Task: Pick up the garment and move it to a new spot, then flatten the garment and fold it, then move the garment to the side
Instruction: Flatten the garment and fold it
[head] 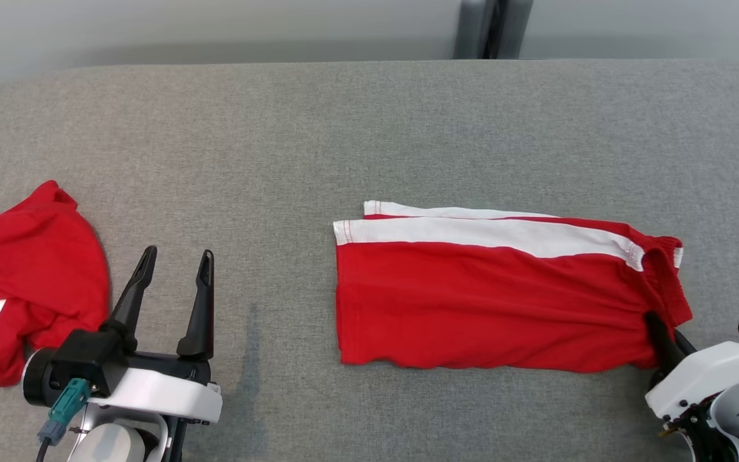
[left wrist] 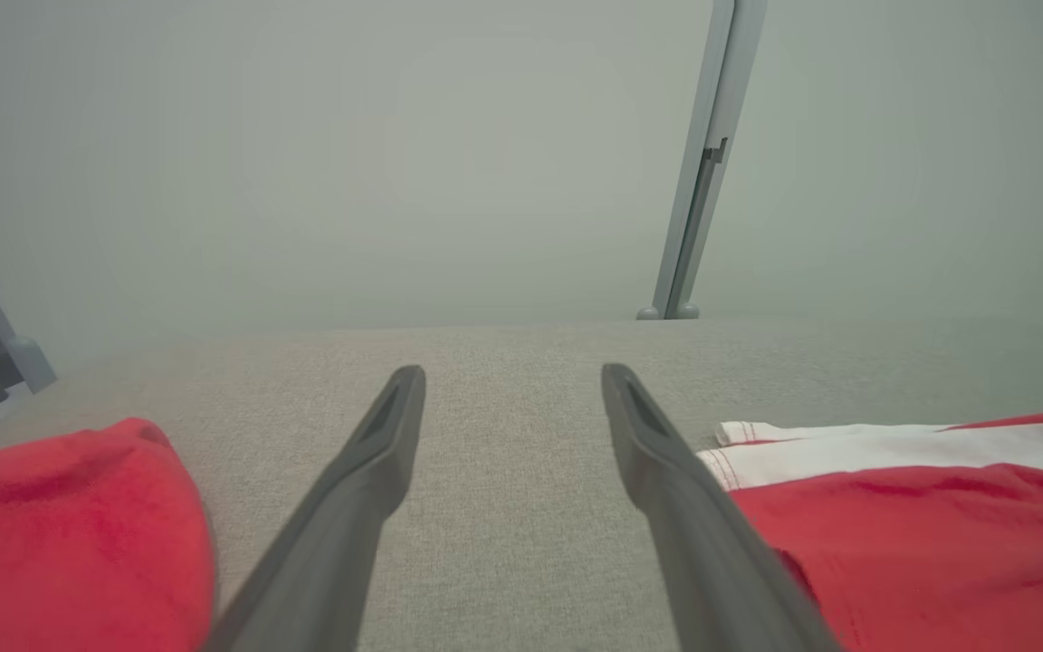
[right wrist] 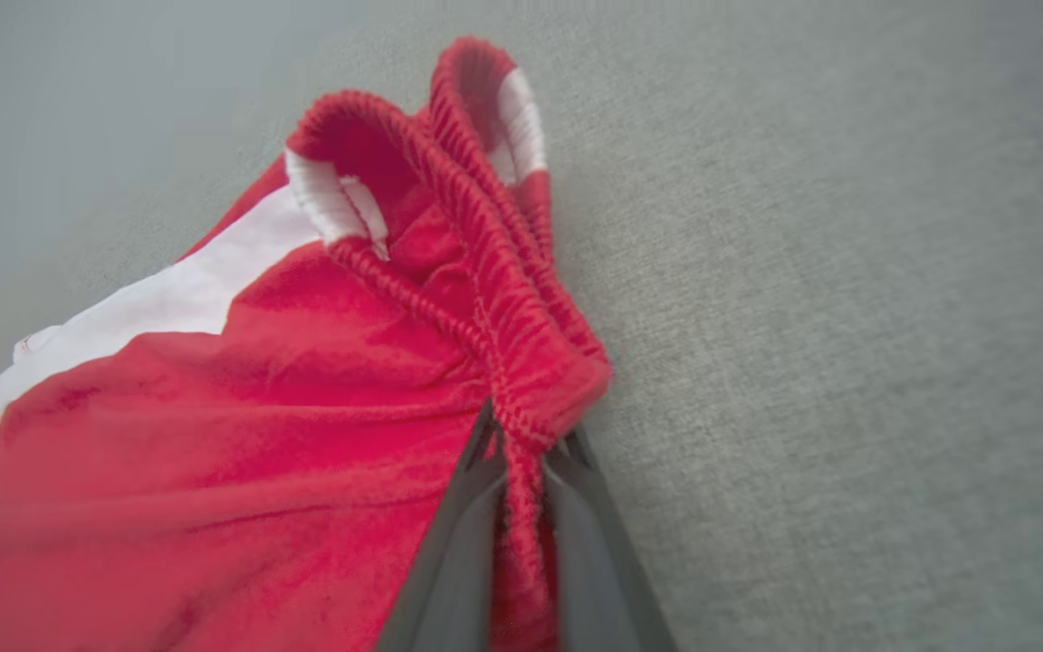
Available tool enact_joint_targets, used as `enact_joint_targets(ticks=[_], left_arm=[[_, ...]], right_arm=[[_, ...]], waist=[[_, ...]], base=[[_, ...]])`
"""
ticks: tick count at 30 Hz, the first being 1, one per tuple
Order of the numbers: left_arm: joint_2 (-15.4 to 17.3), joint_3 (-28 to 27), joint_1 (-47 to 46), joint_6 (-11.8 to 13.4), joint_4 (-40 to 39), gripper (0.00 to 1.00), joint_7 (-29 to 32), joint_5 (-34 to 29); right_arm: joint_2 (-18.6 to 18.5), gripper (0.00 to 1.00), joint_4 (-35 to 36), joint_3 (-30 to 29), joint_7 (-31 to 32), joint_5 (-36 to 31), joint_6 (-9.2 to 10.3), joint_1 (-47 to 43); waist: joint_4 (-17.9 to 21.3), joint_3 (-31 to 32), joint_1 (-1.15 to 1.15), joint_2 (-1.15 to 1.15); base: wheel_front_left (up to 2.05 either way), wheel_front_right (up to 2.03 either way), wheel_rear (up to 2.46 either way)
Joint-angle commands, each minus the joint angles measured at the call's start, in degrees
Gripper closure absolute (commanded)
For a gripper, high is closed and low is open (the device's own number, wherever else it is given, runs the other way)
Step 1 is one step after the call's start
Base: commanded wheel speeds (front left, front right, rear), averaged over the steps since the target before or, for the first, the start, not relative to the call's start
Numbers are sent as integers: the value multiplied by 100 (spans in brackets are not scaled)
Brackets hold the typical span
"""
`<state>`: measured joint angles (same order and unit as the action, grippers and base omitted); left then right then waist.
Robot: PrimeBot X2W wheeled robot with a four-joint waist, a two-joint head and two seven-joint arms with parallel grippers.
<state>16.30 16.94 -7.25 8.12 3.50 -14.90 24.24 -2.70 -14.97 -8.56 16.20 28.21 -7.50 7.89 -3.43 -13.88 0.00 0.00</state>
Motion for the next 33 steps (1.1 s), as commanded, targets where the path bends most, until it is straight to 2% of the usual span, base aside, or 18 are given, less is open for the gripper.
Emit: enact_joint_targets(ticks=[1, 8, 13, 16, 20, 25, 30, 33], left_arm=[[50, -21, -56, -14, -20, 0, -30, -3], [82, 6, -69, -24, -9, 0, -9, -6], [97, 40, -54, -9, -27, 0, 35, -1], [83, 94, -68, -20, -29, 0, 45, -7], [58, 162, -117, -48, -14, 0, 55, -7], [7, 245, -189, -96, 35, 0, 53, 11], [-70, 320, -273, -147, 117, 0, 28, 25], [-104, 338, -305, -166, 161, 0, 22, 27]], right_arm=[[-40, 100, 91, -69, 49, 95, 0, -9], [-32, 100, 662, 482, 255, 499, -1, 137], [-33, 100, 1455, 1396, 300, 929, -1, 192], [-36, 100, 1599, 1904, 240, 1081, -1, 269], [-37, 100, 1252, 2452, -30, 1167, -1, 534], [-38, 100, 336, 3007, -426, 960, -1, 1051], [-38, 100, -608, 3596, -858, 1134, -1, 1615], [-36, 100, -919, 3873, -1004, 1276, -1, 1849]], waist=[[48, -8, 0, 0], [149, 39, 0, 0], [164, 97, 0, 0], [128, 109, 0, 0], [21, 87, 0, 0], [-175, 32, 0, 0], [-352, -60, 0, 0], [-395, -106, 0, 0]], base=[[0, 0, 0], [0, 0, 0], [0, 0, 0], [0, 0, 0], [0, 0, 0], [0, 0, 0], [0, 0, 0], [0, 0, 0]])
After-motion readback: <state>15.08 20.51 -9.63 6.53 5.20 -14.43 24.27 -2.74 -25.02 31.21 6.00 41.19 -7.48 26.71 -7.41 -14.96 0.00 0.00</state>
